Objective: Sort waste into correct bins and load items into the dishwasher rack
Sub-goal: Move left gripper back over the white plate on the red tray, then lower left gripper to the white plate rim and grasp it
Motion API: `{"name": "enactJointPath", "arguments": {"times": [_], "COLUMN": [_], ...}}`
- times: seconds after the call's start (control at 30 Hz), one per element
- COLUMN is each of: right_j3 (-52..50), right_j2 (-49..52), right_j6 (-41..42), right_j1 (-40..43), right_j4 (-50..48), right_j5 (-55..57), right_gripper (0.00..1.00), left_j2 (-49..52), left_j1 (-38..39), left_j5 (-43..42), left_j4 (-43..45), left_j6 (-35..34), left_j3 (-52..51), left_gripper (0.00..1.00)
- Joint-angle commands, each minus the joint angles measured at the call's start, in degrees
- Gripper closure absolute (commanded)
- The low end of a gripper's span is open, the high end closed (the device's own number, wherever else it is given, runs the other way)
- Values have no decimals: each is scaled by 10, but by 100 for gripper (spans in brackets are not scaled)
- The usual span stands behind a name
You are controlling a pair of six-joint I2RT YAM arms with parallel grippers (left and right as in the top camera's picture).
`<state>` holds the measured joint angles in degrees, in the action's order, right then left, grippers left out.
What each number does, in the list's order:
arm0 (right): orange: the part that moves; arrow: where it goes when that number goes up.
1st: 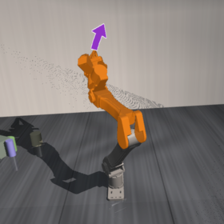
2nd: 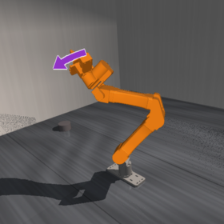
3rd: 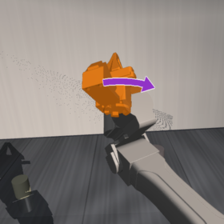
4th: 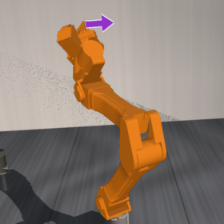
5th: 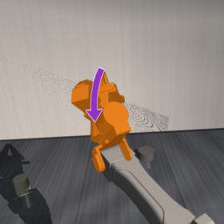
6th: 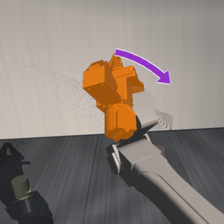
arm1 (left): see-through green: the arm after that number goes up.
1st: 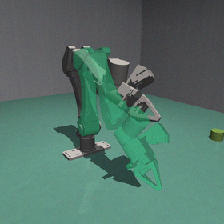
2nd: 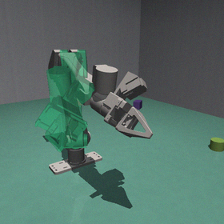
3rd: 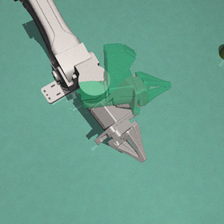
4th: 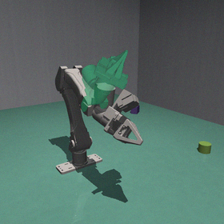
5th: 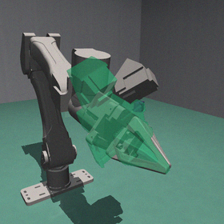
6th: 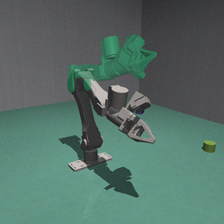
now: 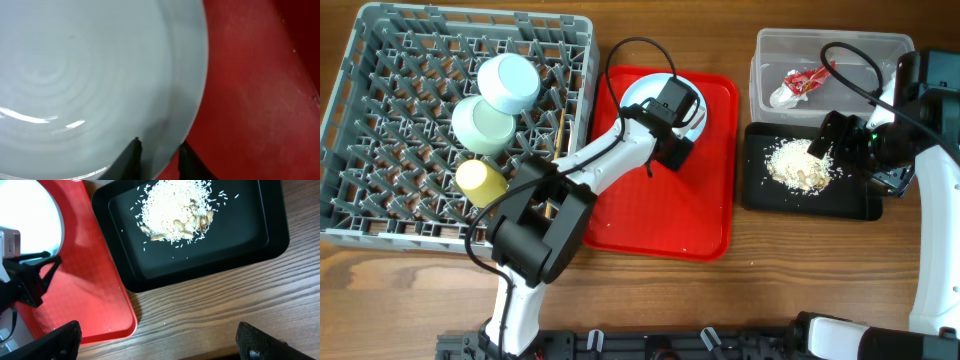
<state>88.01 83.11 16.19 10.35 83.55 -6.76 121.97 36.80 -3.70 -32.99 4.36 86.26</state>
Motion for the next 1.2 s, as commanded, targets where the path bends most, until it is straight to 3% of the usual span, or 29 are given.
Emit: {"name": "enactJointPath", "arguments": {"times": [0.0,0.1,0.4,0.7,1.0,1.17], "right_j3": [9,9,9,9,9,9], "right_j2": [-10,-10,-10,-10,-10,-10], "right_j6": [-12,-12,-17,-16,-11,-12], "right_j1": [2,2,2,2,2,2], "right_j4": [-1,-2,-2,-2,-1,-1], "right_j5": [8,8,8,8,8,8], "right_gripper": [0,0,0,0,0,0], "left_j2": [15,15,-13,-144,-253,-263], "left_j1": [2,7,19,15,-43,-71], "left_j5": [8,8,8,6,1,-33], "left_j4": [-15,-17,-14,-18,-26,-28], "left_j6": [-1,-1,-4,-51,-82,-83], "left_j3": [-1,-1,-1,-1,-1,-1], "left_gripper": [92,96,96,96,96,96]}}
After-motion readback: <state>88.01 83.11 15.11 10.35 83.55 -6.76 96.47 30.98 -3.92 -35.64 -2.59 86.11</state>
